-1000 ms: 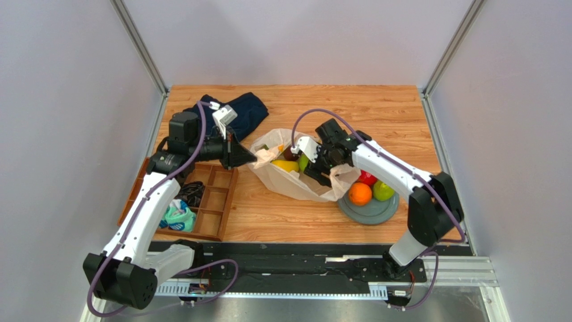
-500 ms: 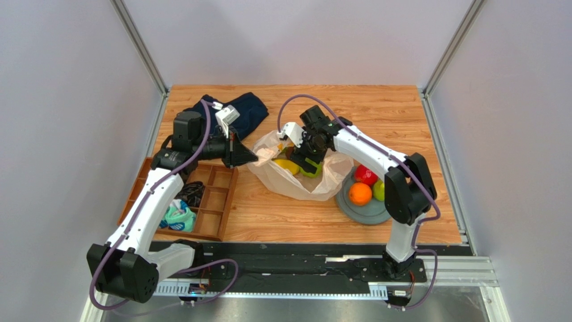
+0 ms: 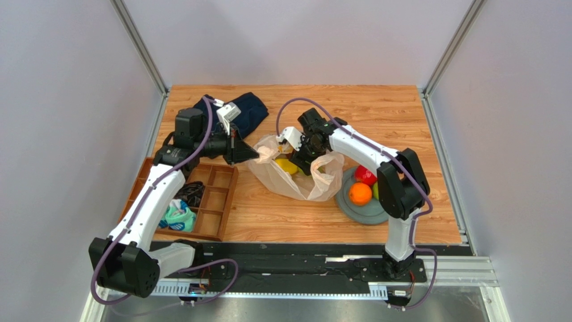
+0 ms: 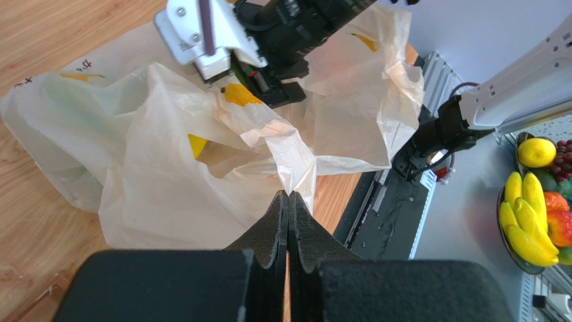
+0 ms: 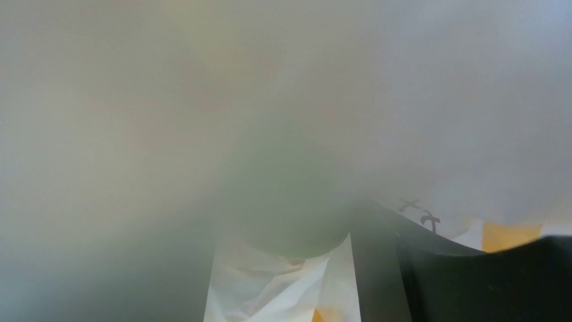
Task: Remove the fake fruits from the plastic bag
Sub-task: Take out the fake fruit from the plastic bag, then place the fake fruit on the plate.
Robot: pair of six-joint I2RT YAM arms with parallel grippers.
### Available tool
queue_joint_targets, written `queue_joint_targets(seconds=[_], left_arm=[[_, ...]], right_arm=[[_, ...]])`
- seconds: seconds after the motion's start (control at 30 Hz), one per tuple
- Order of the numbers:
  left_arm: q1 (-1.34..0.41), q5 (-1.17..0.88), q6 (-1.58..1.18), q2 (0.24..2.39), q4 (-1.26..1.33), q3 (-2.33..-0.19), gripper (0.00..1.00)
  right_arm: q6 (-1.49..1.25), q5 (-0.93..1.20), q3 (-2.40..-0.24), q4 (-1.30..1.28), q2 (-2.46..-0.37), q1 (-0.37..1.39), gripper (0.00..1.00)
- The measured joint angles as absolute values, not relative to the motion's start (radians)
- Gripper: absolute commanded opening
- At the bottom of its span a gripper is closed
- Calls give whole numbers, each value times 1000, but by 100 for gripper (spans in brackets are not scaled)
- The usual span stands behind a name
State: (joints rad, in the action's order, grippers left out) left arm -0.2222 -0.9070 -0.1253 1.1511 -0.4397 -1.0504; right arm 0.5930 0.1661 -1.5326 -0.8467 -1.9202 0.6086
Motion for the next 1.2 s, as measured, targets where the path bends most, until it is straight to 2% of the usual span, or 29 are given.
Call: queue_joint_targets(seconds=[0.3,0.5,0.67,0.9,1.03,1.2], left_arm=[[-222,-876,-141,1213,-388,-1086,0],[-222,-833,-158,1303,-350,-1105,0],[-222,-801,-162,1316,-343,-1133,0],[-222,-782,-200,1272,-291,-1138,0],[-222,-782,-226,1233,-251,-1116,0],[-219,-776,-233,1186,-235,-1066,0]], right_arm=[[645,467,-1561,-879,-1585,592,43],[636,573,-1616,-880,-1509,593,42],[646,505,-1597,-952,-1436,592,42],[690,331,-1422,-1128,-1076,587,40],[742,236,-1203,-1228,-920,587,41],[820,133,-908,-1259,-853,587,41]])
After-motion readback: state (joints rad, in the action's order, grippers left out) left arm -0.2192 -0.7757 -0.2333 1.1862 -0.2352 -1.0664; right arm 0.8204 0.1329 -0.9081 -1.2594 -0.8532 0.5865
